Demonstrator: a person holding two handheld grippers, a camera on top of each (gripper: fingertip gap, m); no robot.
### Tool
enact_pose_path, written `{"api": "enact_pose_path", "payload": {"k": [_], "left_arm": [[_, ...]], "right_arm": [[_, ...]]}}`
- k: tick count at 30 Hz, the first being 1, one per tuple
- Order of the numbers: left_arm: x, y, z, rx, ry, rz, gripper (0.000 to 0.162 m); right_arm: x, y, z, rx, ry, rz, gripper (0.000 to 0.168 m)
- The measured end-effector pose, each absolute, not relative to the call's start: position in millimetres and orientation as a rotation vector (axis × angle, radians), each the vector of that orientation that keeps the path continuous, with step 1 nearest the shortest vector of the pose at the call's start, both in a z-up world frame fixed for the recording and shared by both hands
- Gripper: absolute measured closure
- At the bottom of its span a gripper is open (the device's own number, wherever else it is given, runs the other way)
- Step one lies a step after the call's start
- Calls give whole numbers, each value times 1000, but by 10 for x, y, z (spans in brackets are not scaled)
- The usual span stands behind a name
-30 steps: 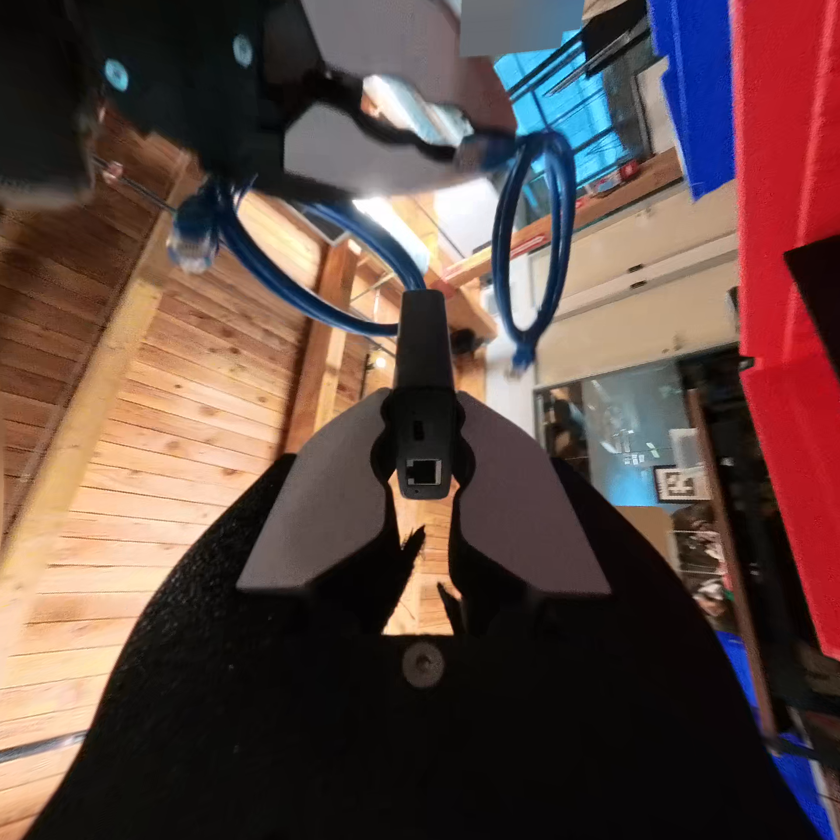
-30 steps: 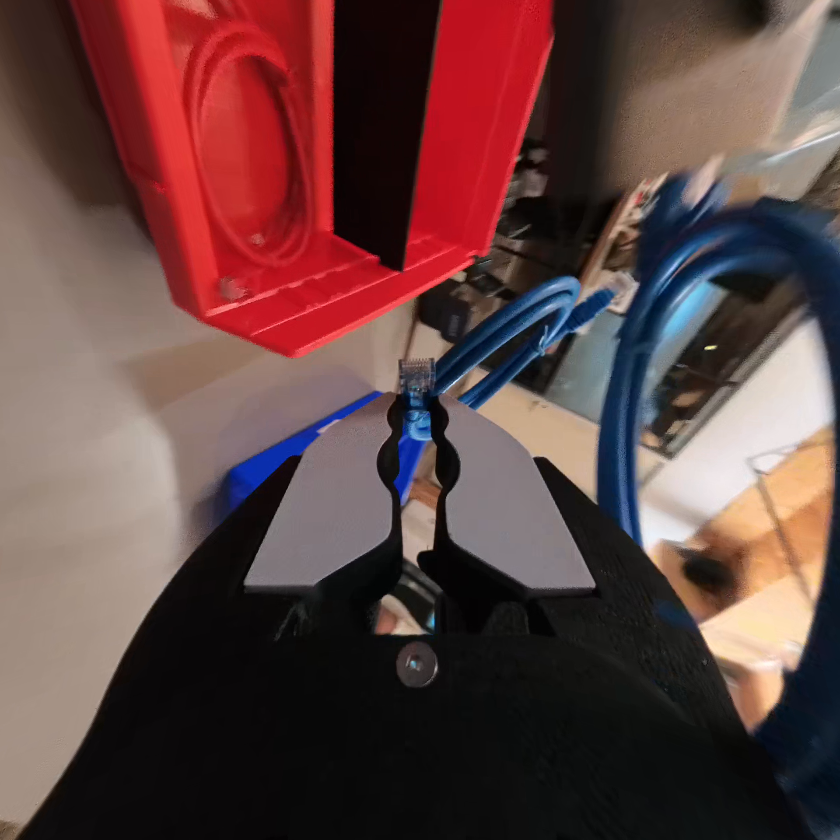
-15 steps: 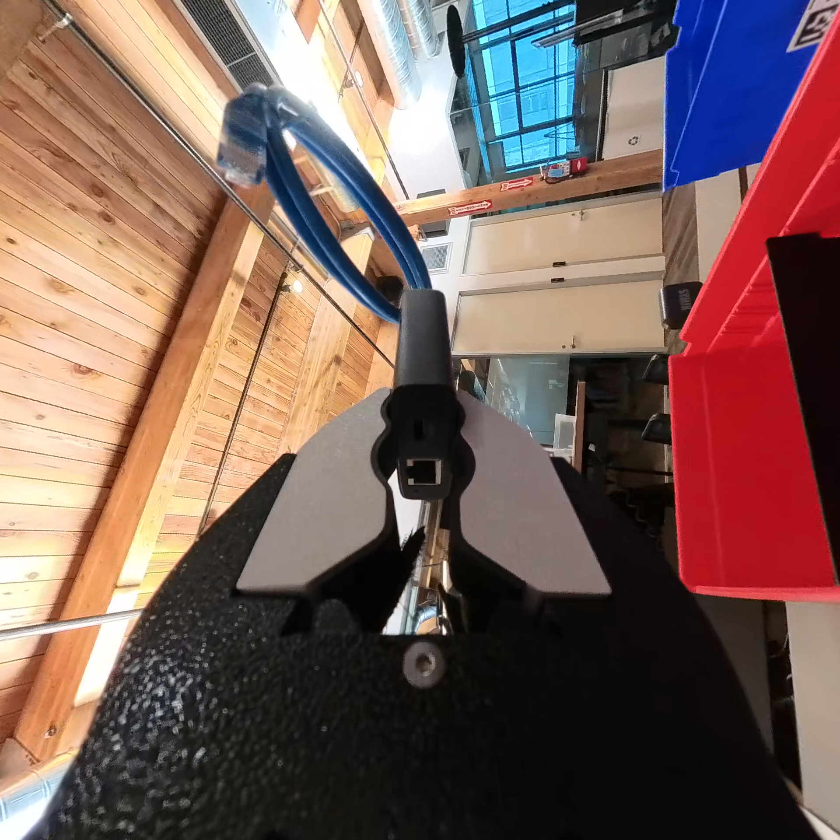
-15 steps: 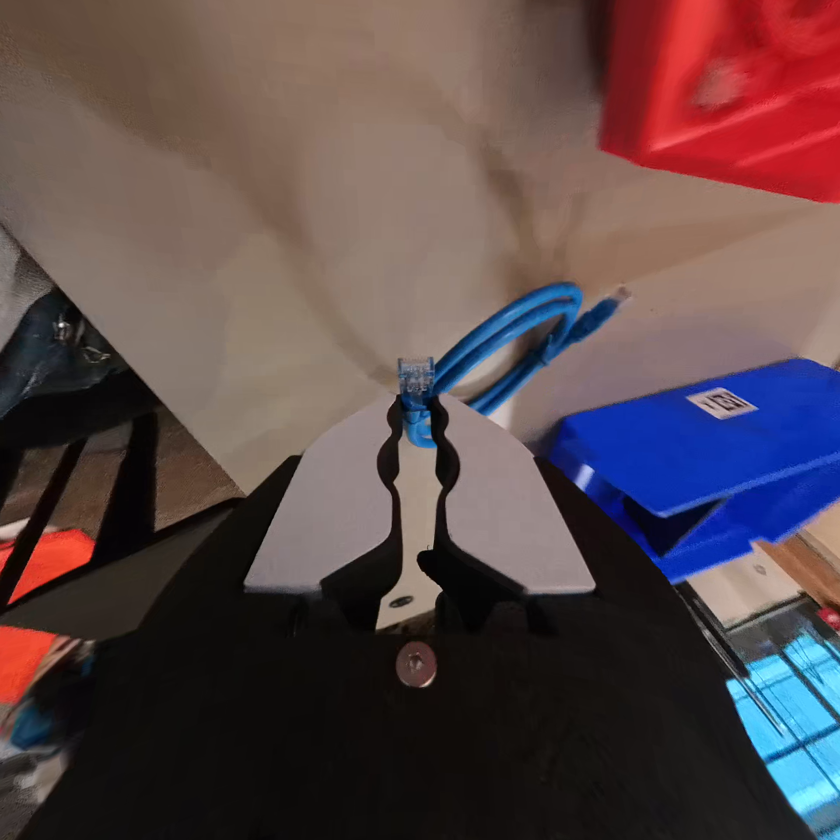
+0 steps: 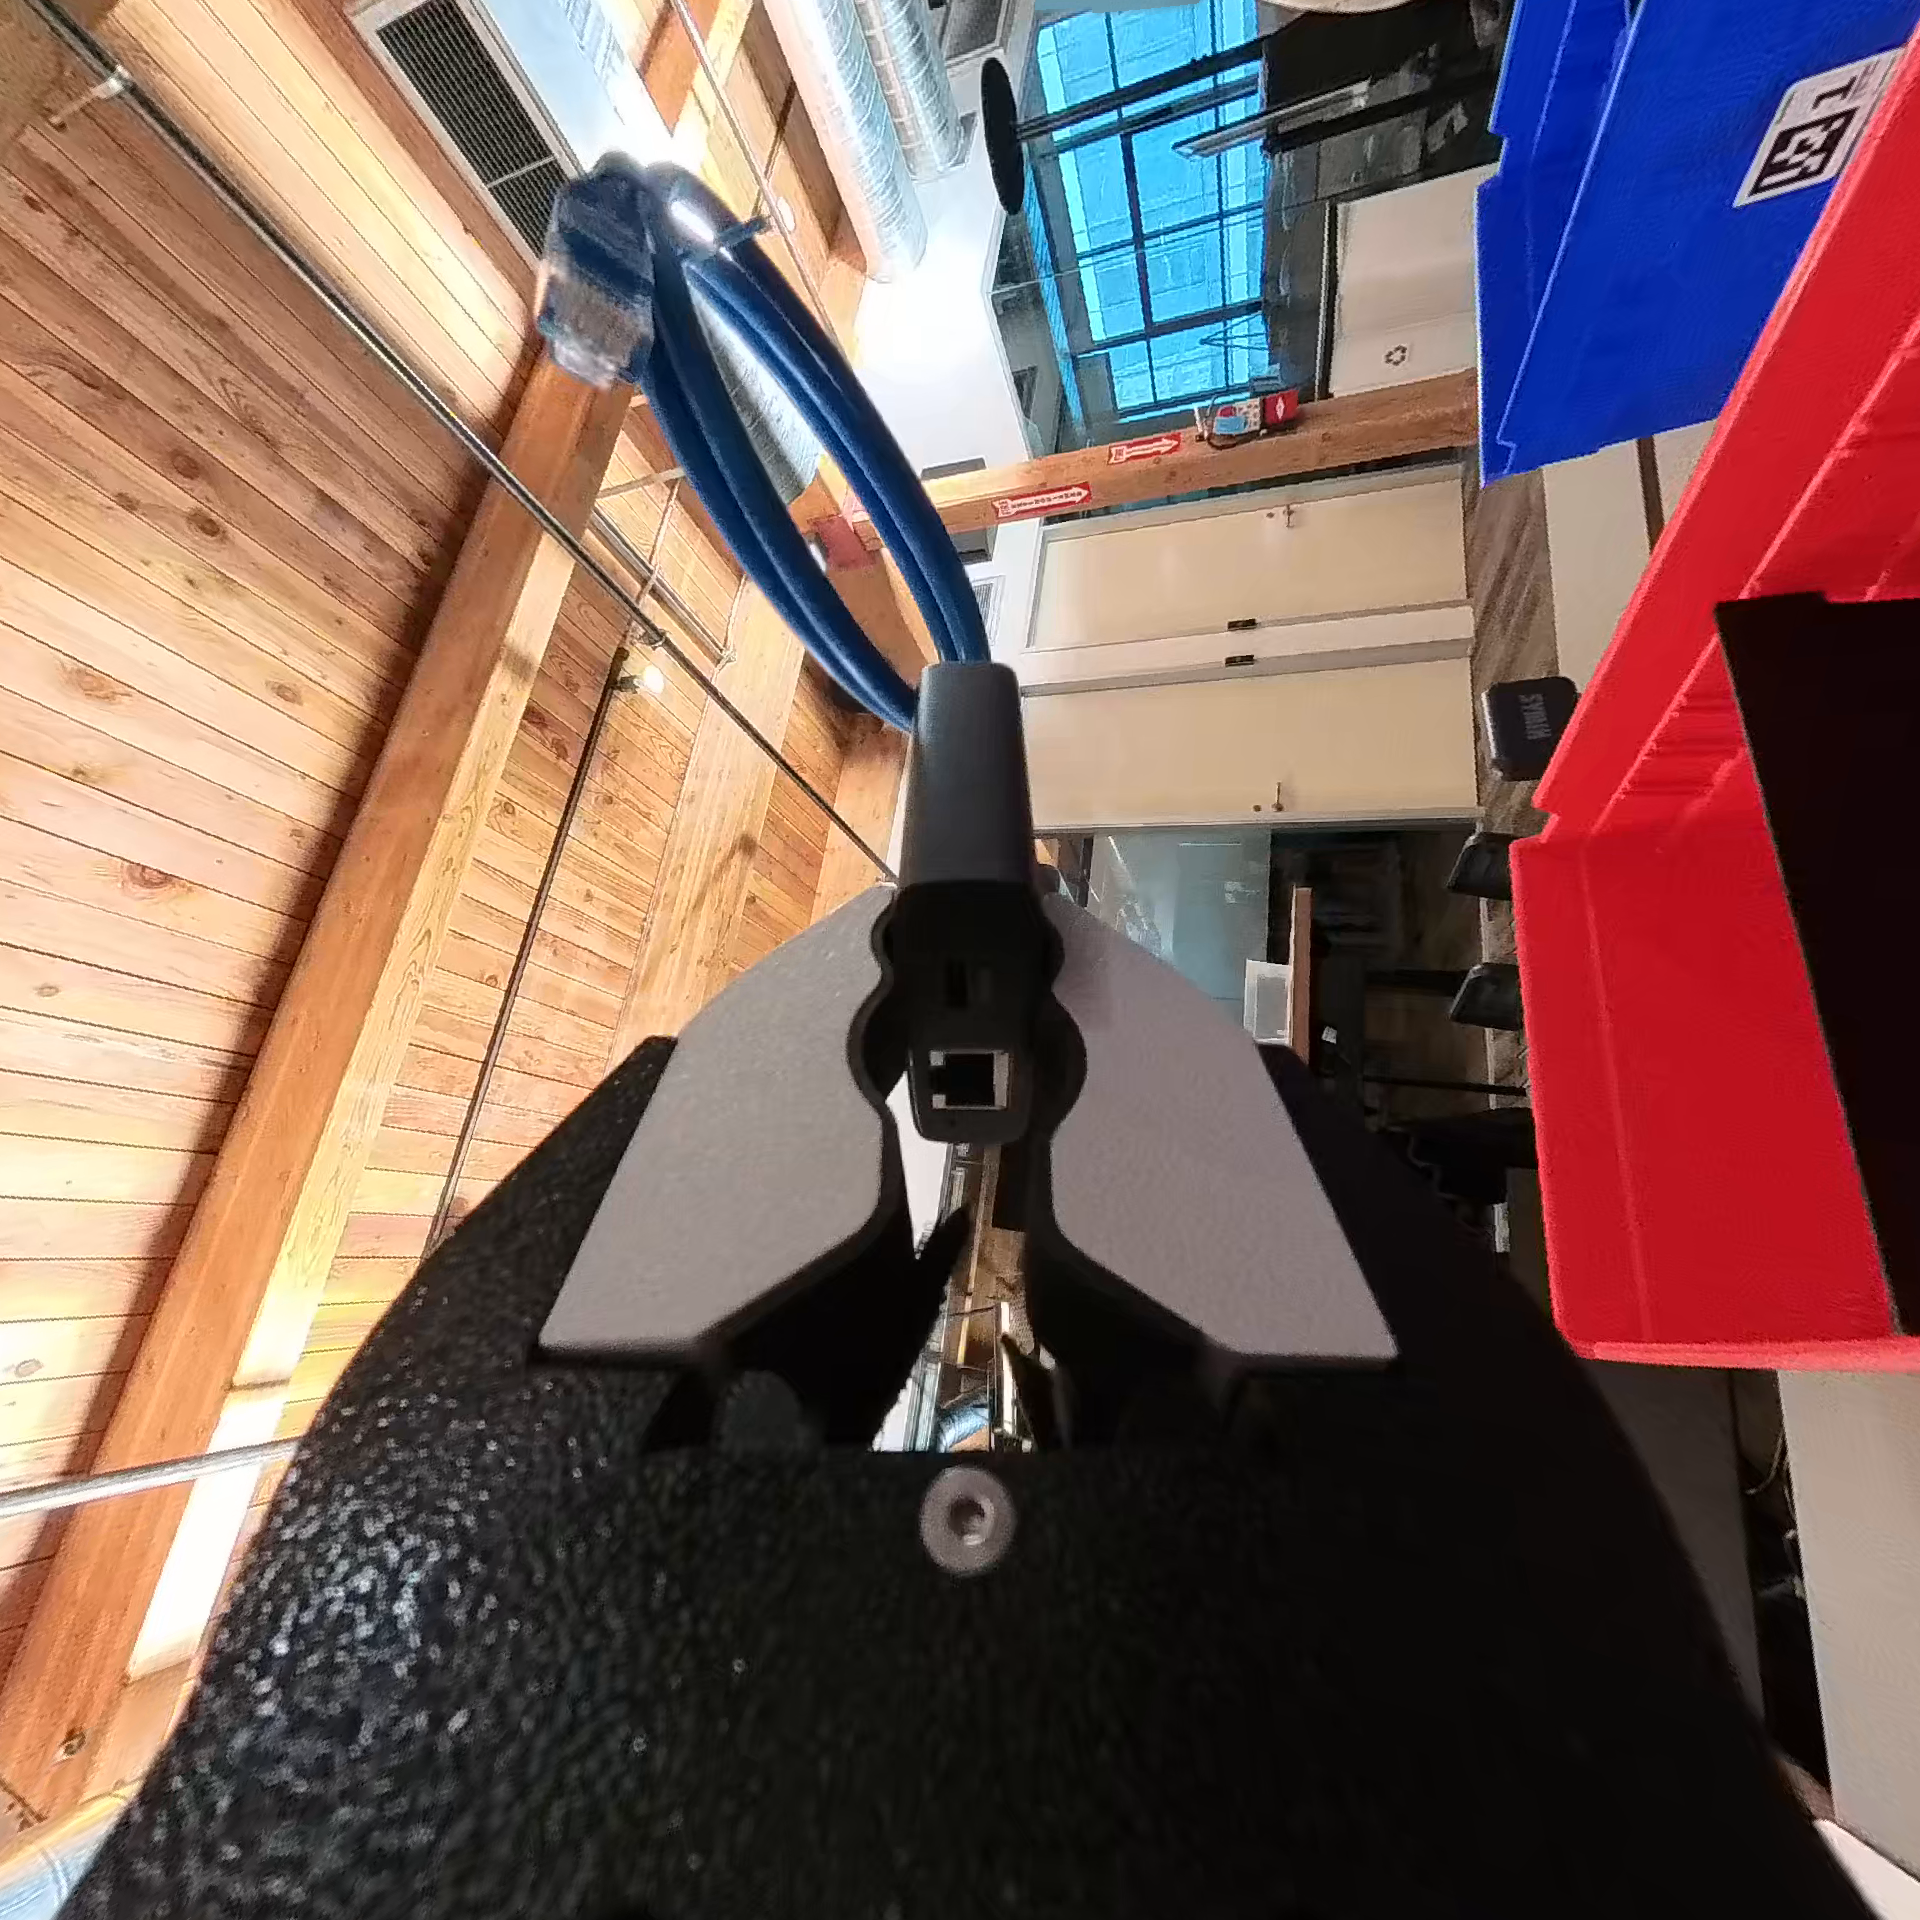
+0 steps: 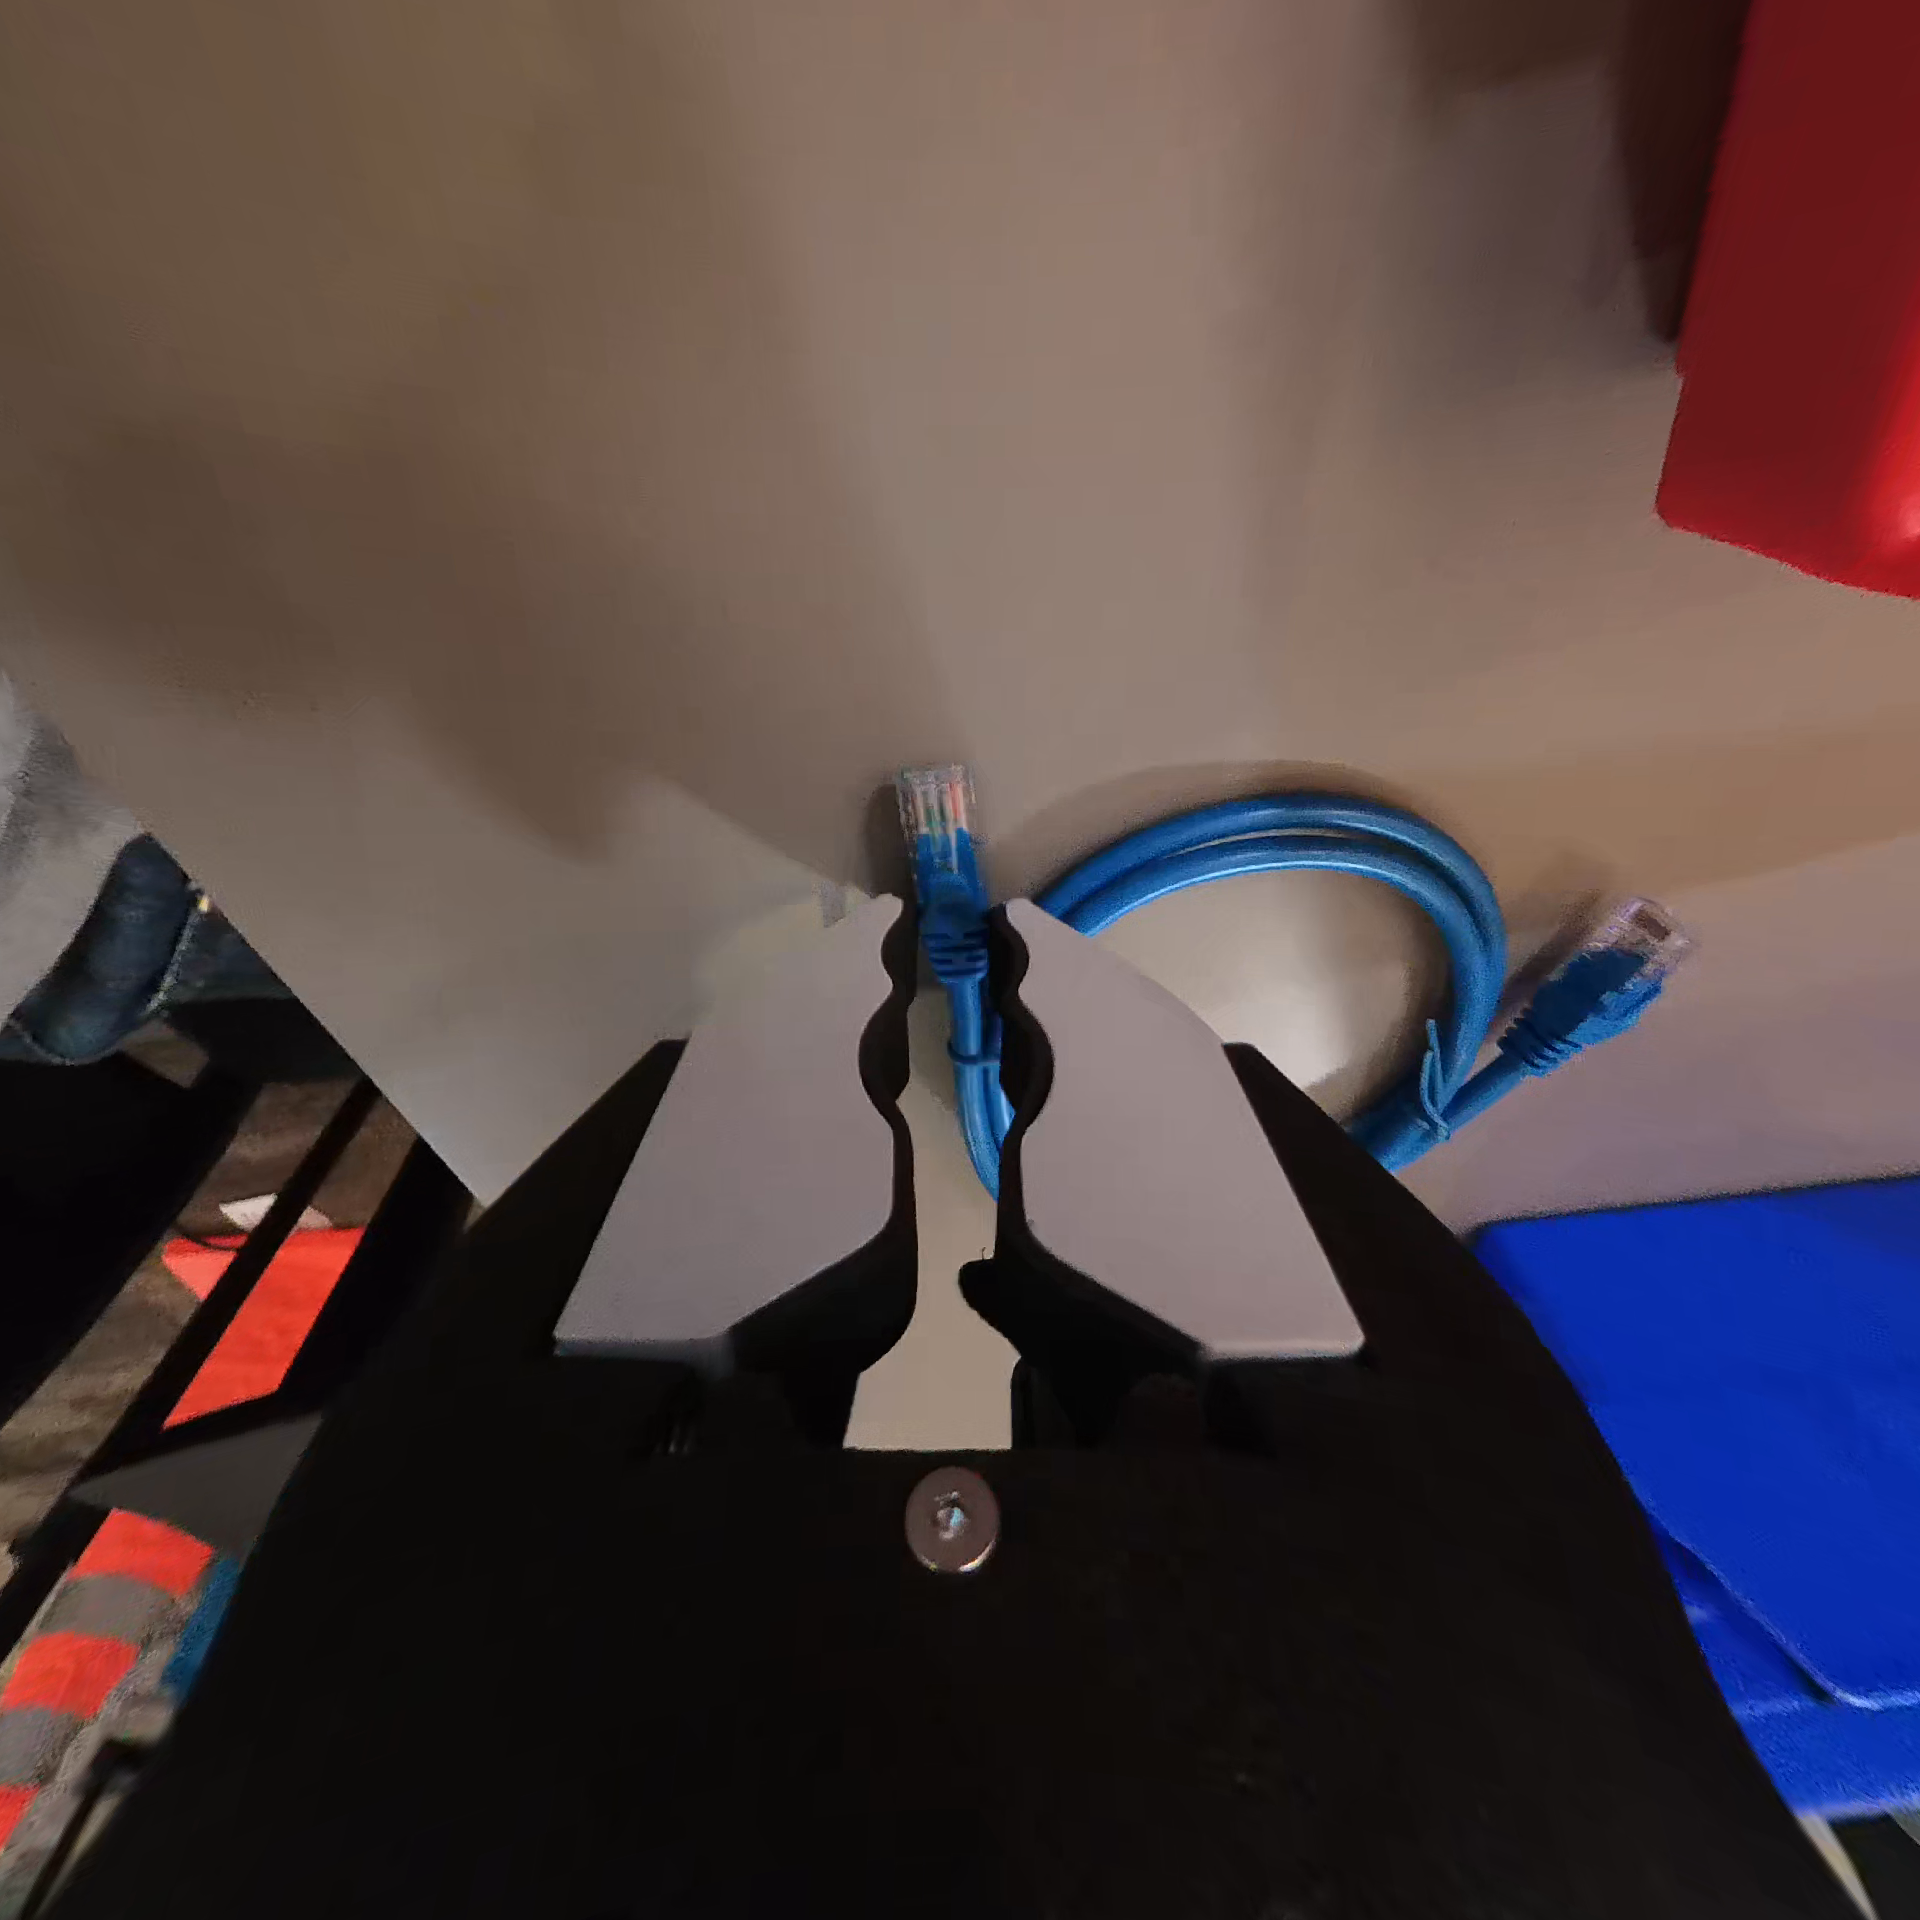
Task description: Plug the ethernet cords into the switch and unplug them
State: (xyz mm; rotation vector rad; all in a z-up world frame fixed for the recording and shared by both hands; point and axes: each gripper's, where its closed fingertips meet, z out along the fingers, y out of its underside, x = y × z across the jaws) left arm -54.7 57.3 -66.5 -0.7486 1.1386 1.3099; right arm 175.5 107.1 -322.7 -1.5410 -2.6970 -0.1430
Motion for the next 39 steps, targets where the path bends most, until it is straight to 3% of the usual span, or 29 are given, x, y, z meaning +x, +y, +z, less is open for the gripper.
{"api": "enact_pose_path", "payload": {"k": [4, 9, 13, 17, 28, 39], "left_arm": [[-516, 558, -662, -752, 1147, 1304, 142], [-508, 554, -667, -752, 1157, 1319, 142], [-544, 548, -644, -761, 1146, 1319, 142], [-588, 538, -617, -781, 1123, 1282, 141], [-580, 482, -560, -781, 1109, 1279, 142], [-570, 521, -623, -794, 1137, 1280, 142]], "right_arm": [[1688, 1010, -3210, -1524, -2589, 51, 140], [1692, 1056, -3029, -1554, -2232, 319, 132], [1856, 1242, -2876, -1651, -1788, 448, 135], [2163, 1579, -2921, -1702, -1555, 299, 168], [2074, 1698, -3201, -1789, -1745, 206, 168], [2079, 1145, -3145, -1805, -1879, 519, 168]]}}
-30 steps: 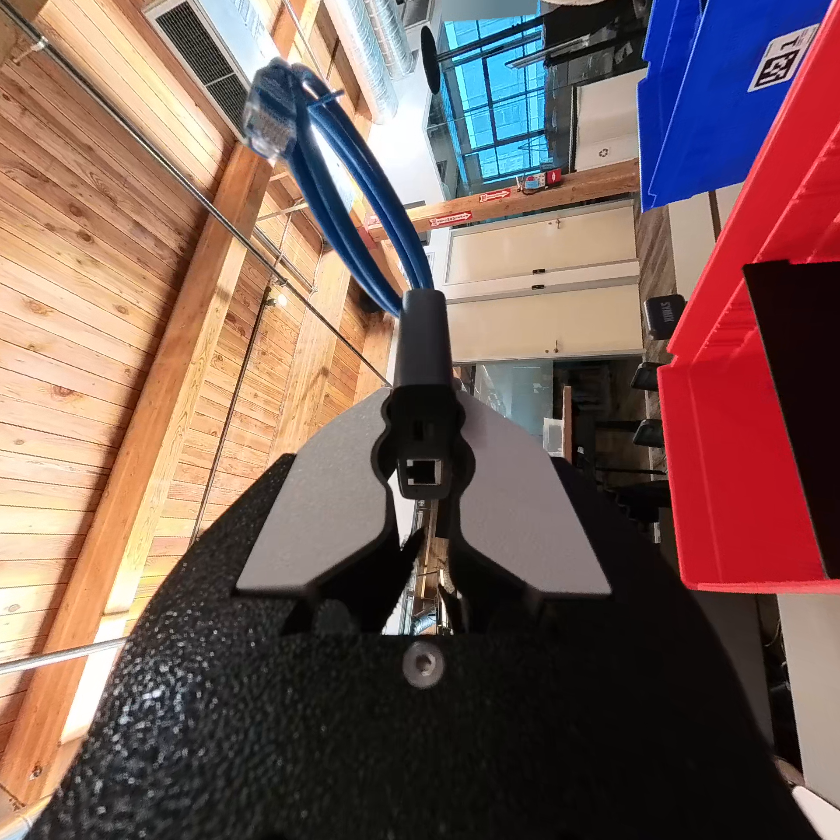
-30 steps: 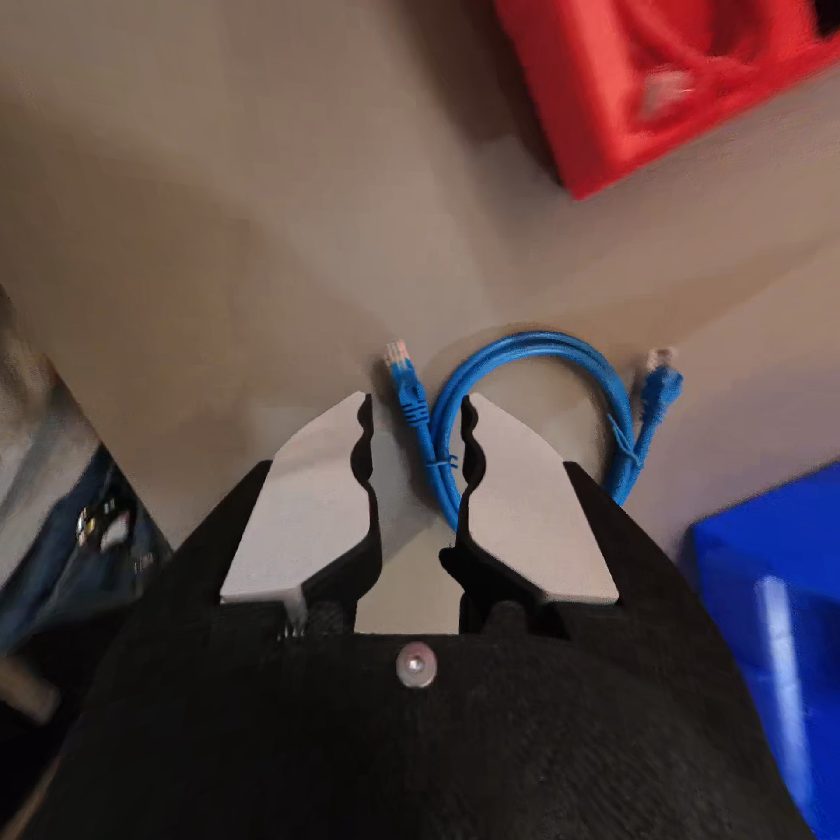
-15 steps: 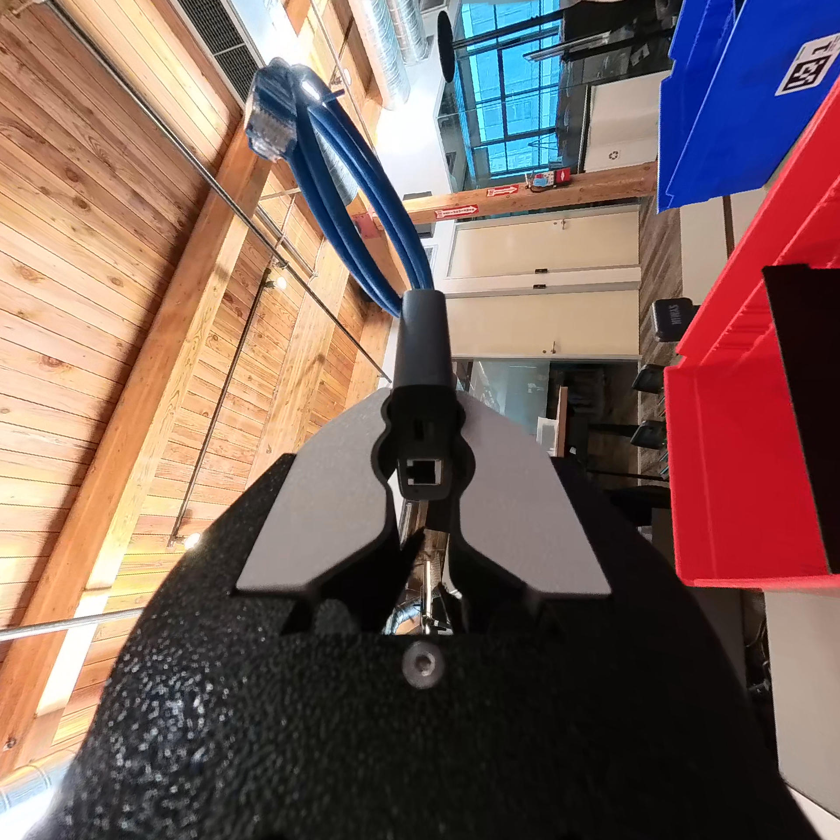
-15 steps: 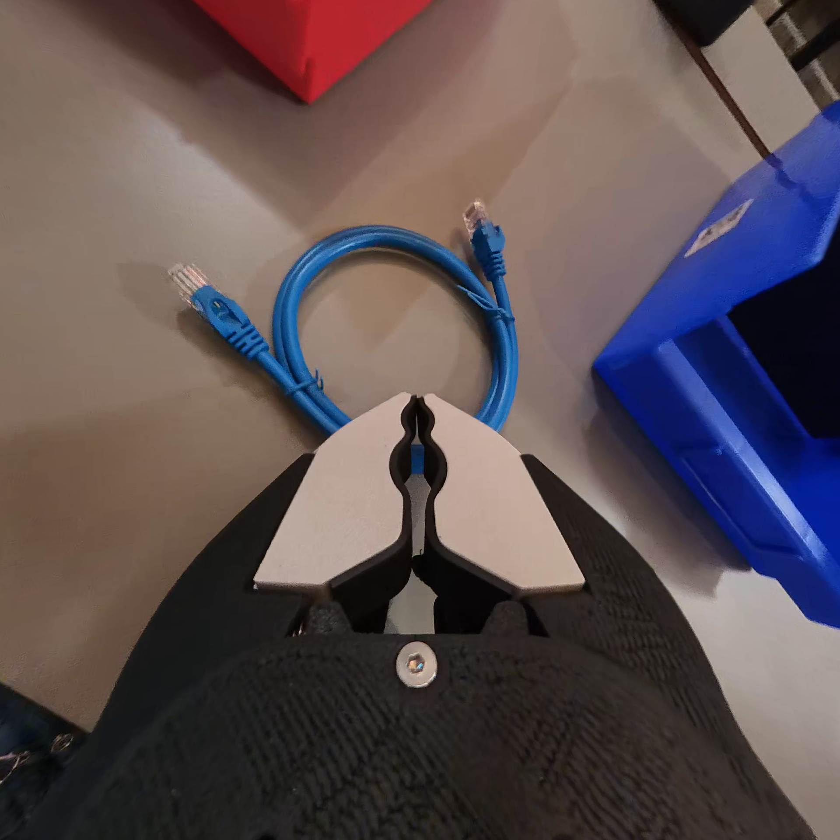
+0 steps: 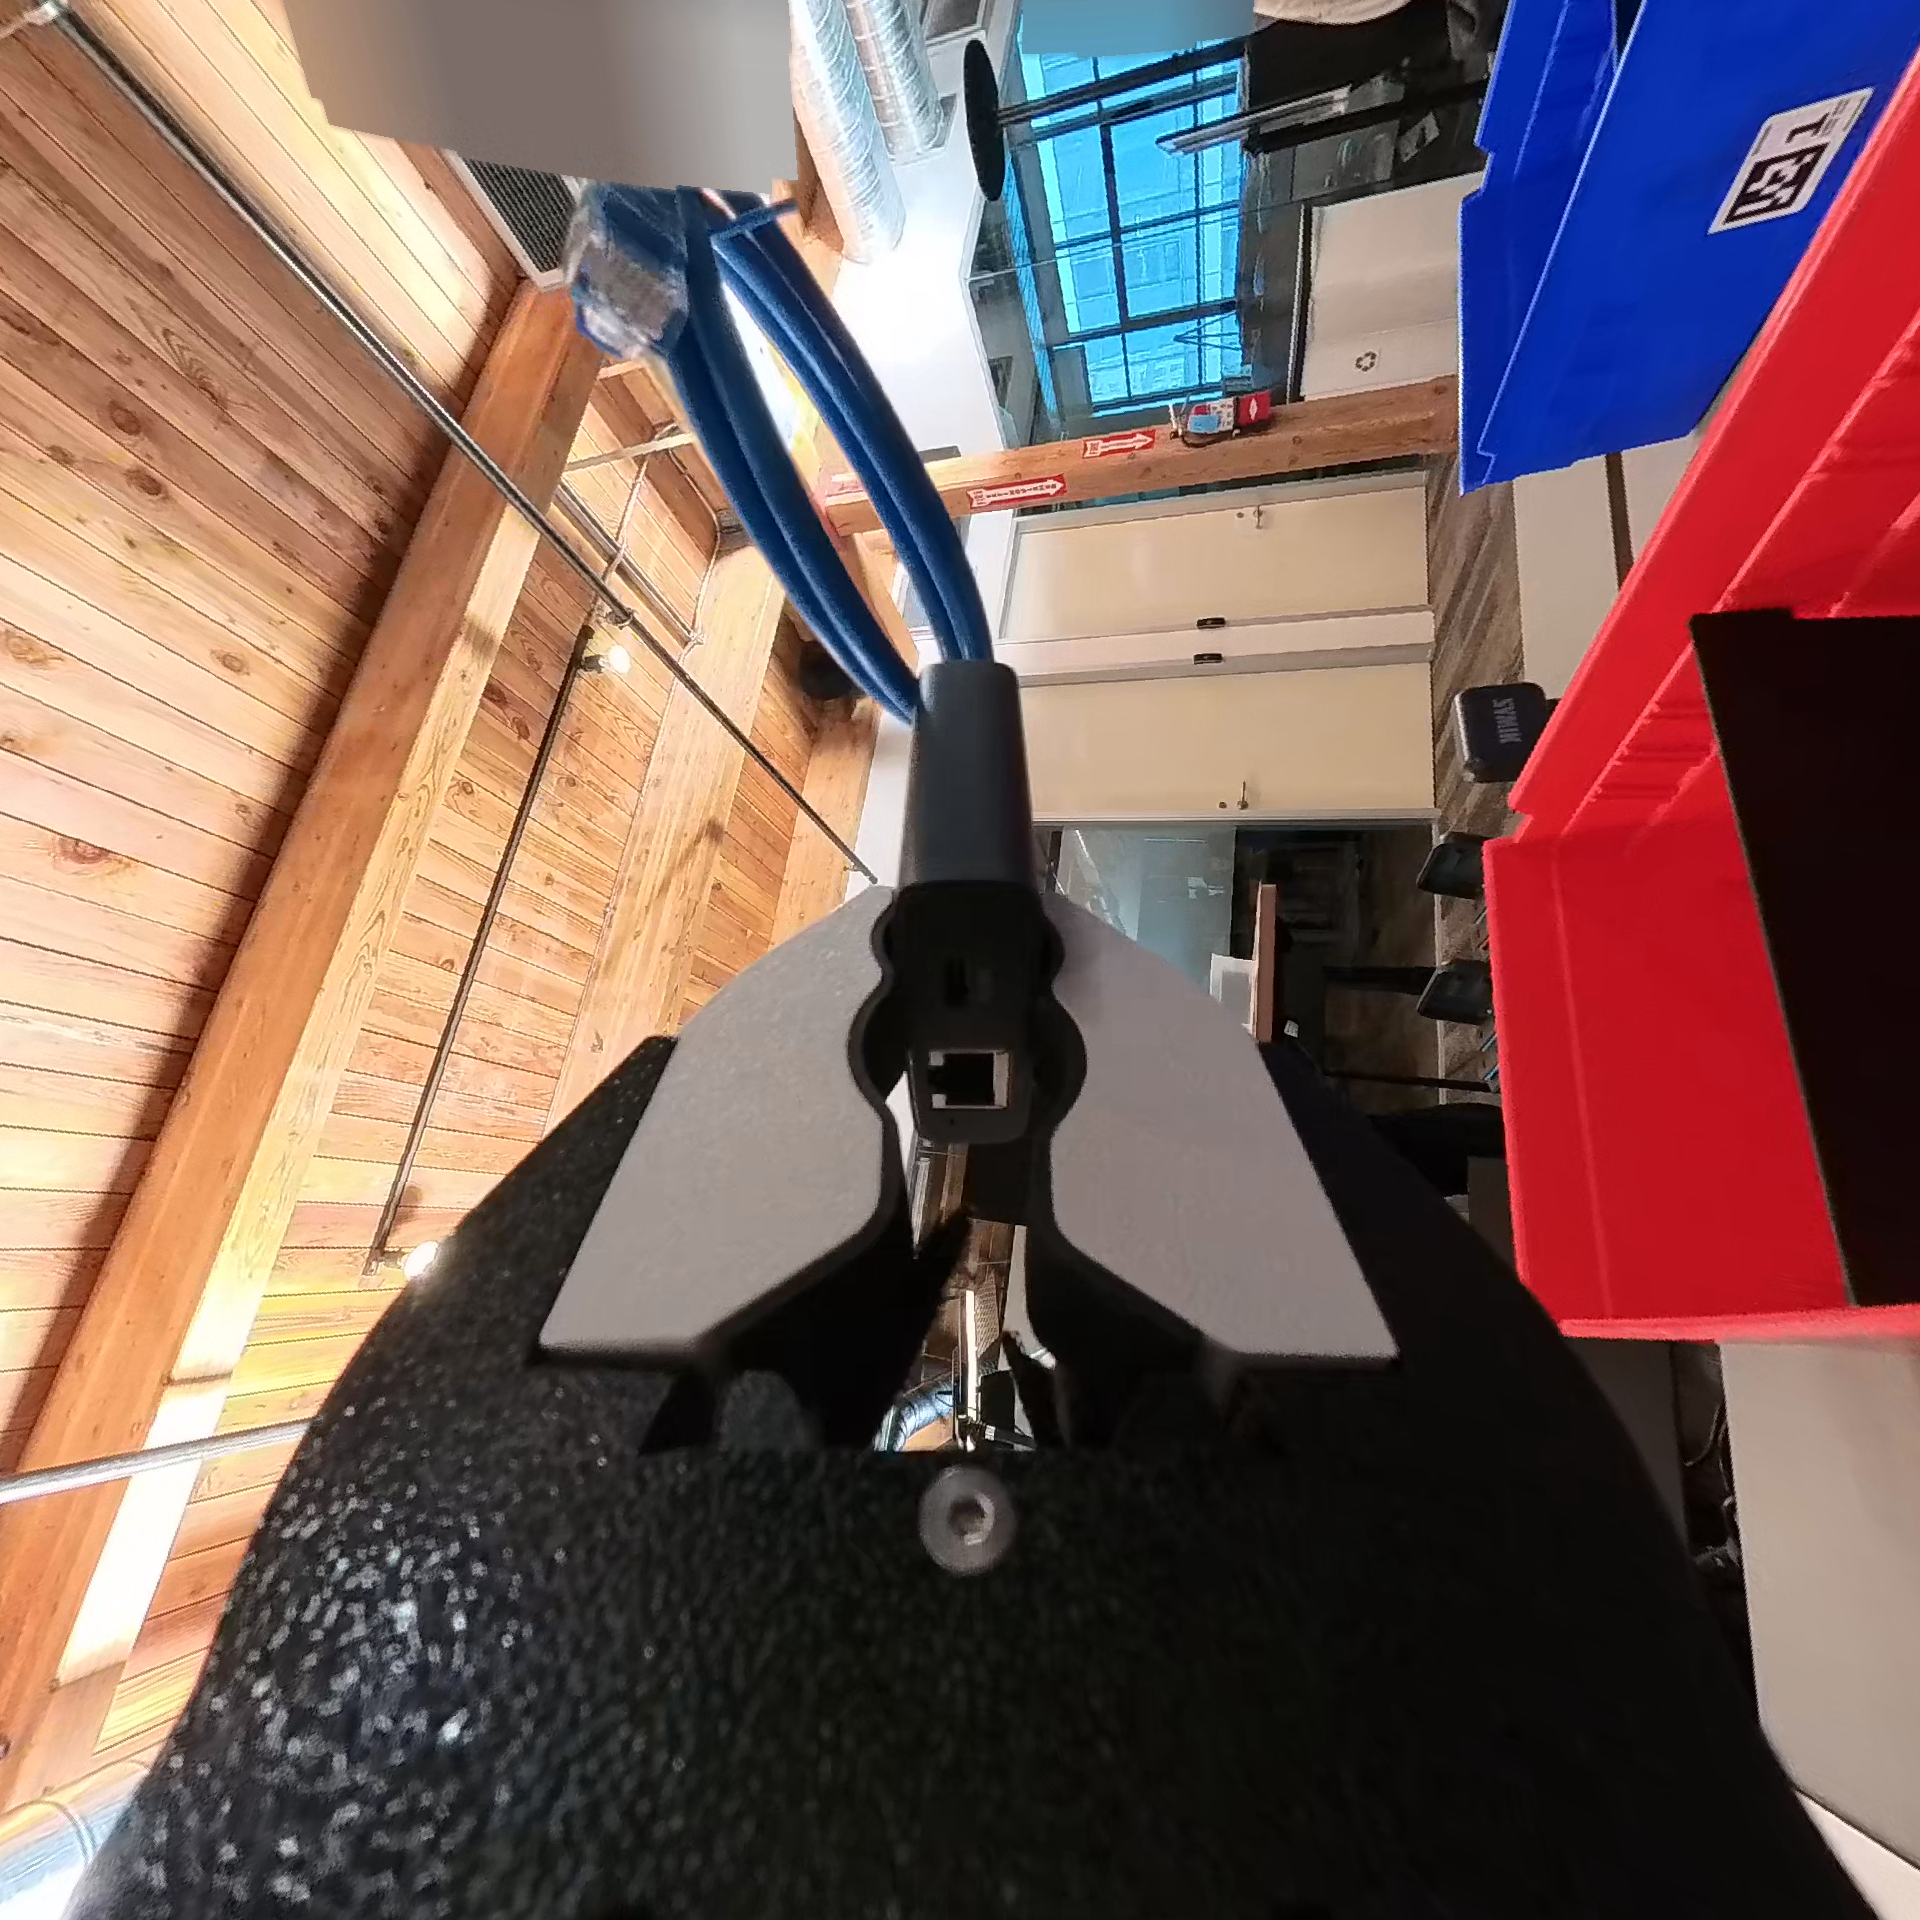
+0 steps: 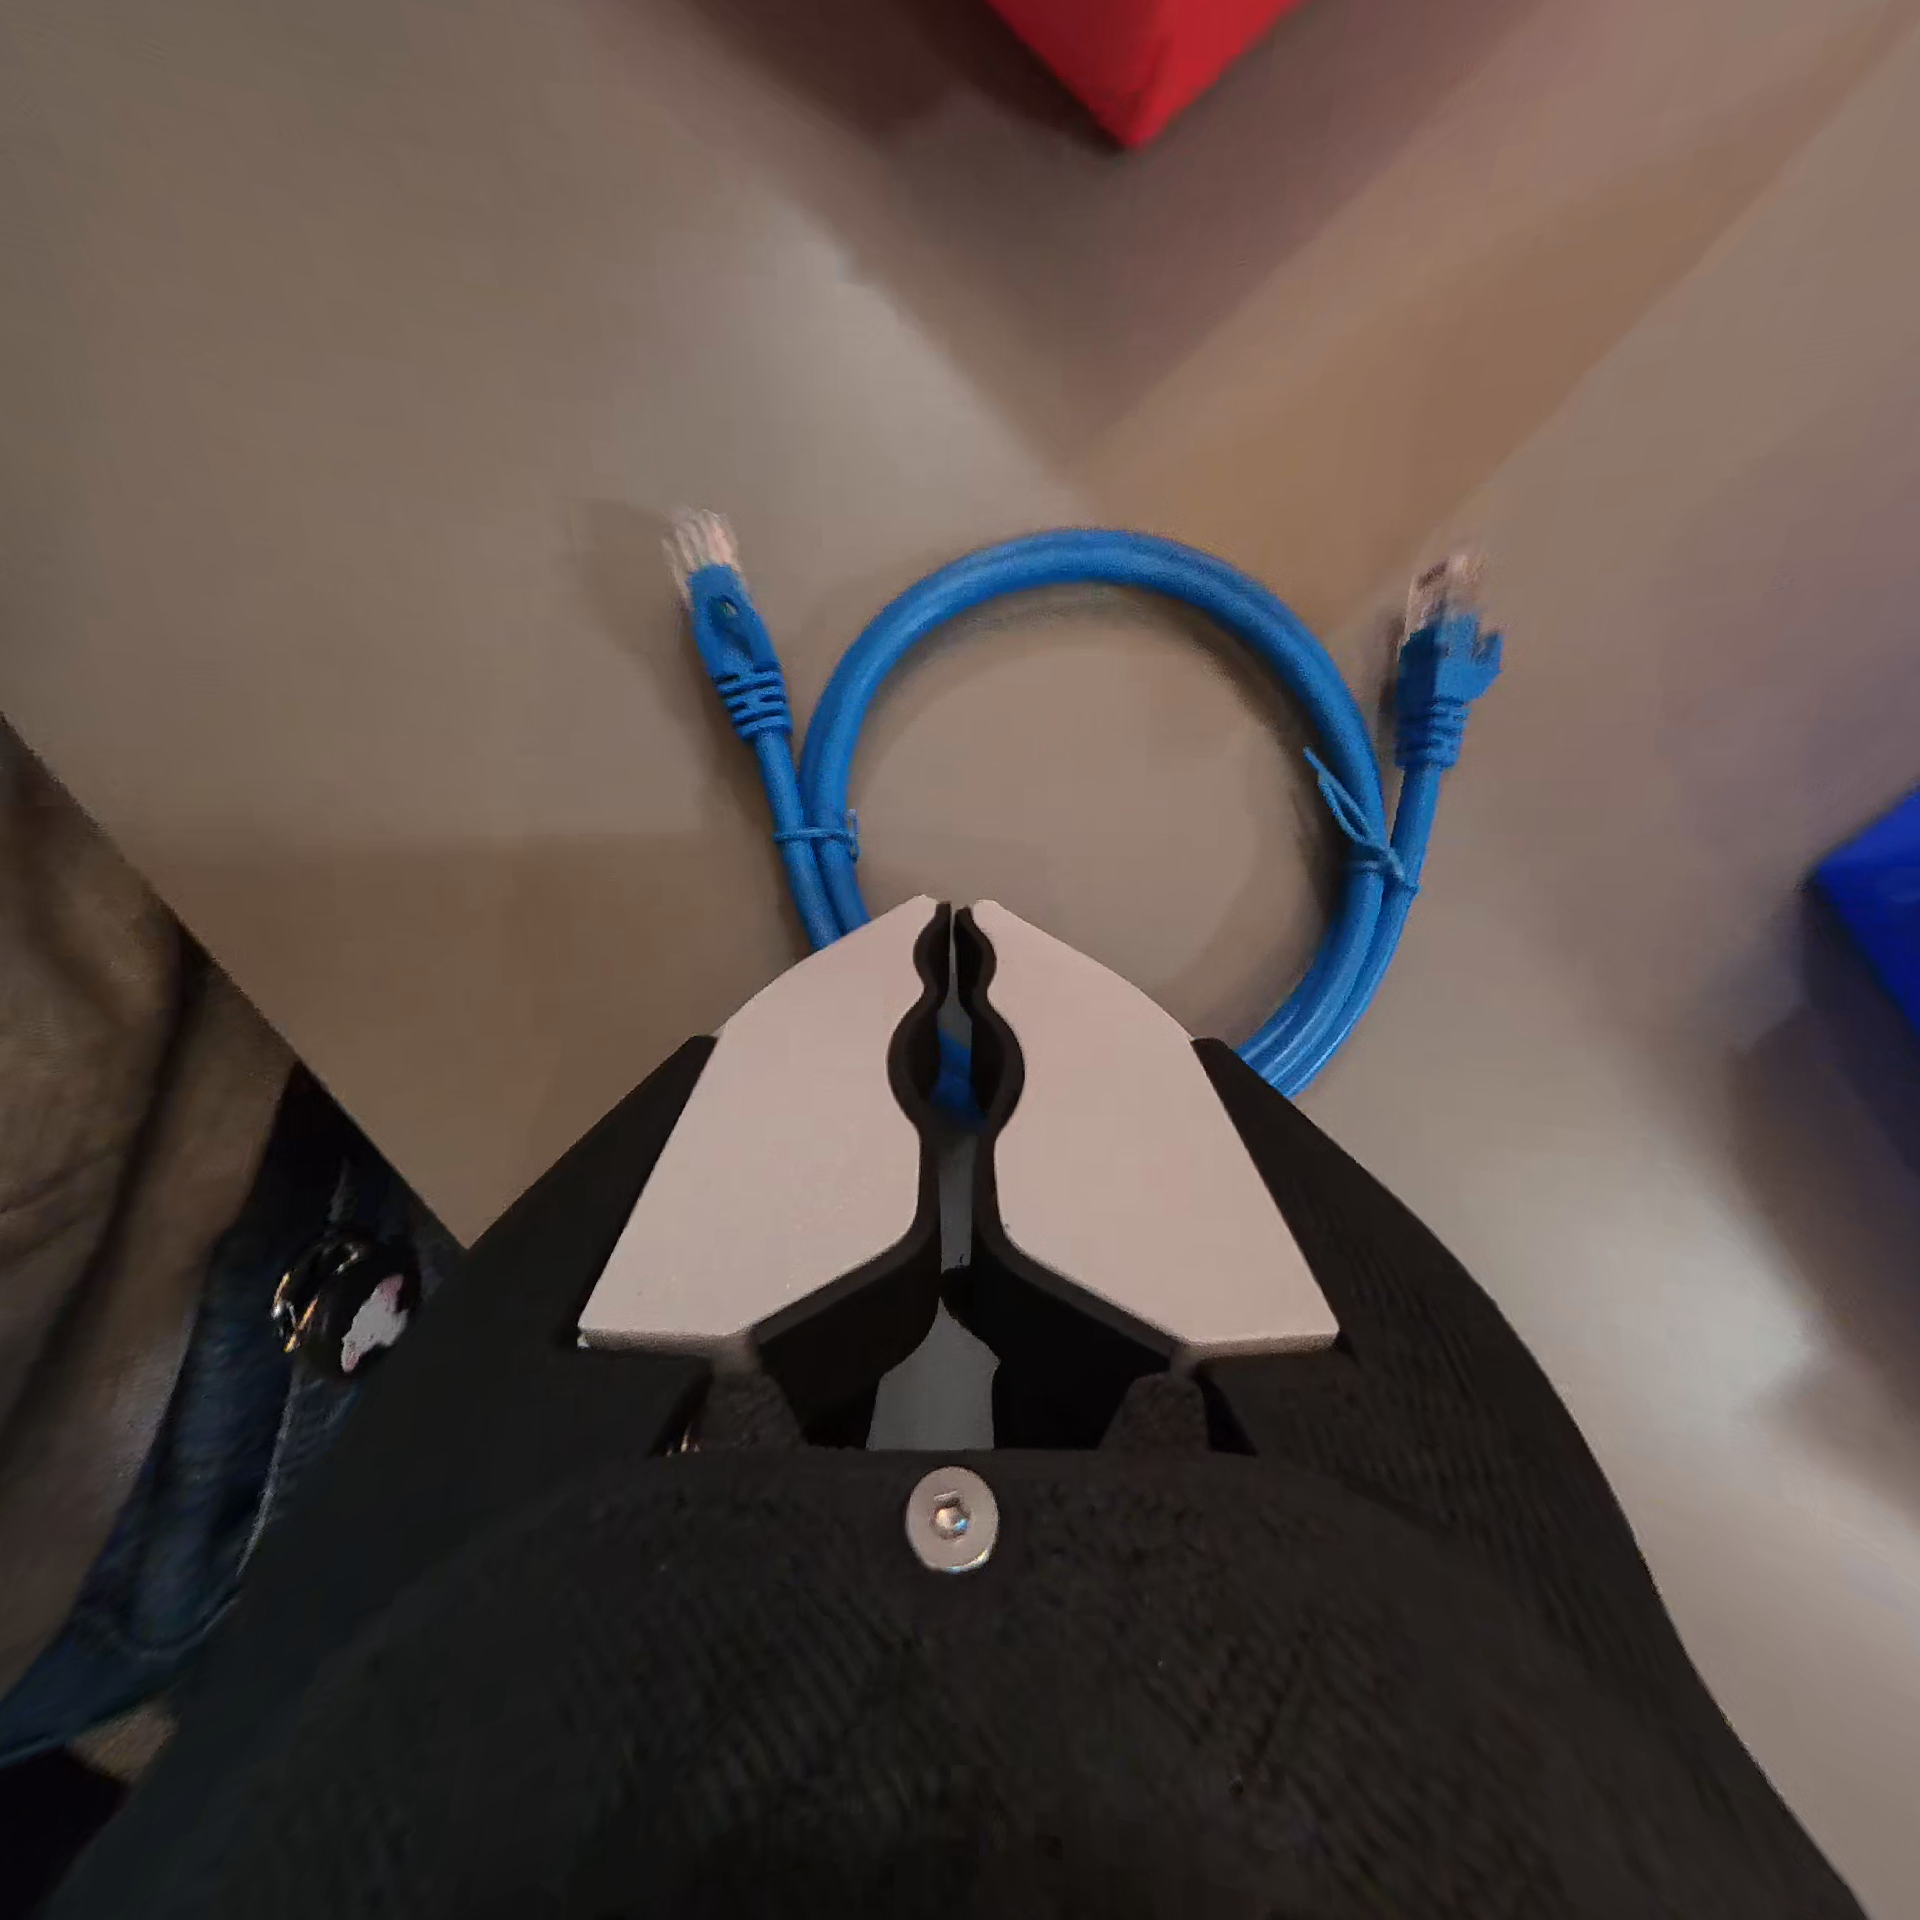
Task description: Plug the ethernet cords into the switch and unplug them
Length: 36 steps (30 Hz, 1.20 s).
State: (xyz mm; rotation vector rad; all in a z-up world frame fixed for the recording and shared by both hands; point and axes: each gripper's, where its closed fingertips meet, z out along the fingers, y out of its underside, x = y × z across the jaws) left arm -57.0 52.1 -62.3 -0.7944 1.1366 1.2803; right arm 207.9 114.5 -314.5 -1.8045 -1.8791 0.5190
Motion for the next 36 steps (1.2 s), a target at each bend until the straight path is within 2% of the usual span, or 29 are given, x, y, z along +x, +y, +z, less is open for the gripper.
{"api": "enact_pose_path", "payload": {"k": [5, 10, 13, 17, 26, 36], "left_arm": [[-546, 535, -656, -799, 1148, 1264, 142], [-517, 573, -722, -809, 1175, 1253, 142], [-501, 591, -757, -810, 1191, 1257, 142], [-492, 590, -762, -811, 1196, 1251, 142], [-470, 602, -798, -814, 1215, 1234, 142], [-426, 632, -881, -818, 1249, 1212, 142]], "right_arm": [[1876, 883, -2836, -1572, -1756, 796, 167], [1729, 708, -2913, -1472, -1841, 763, 166], [1664, 739, -3021, -1460, -1898, 686, 148], [1644, 725, -3123, -1518, -1966, 725, 142], [1595, 743, -3183, -1548, -2049, 724, 157], [1570, 725, -3188, -1553, -1982, 812, 157]]}}
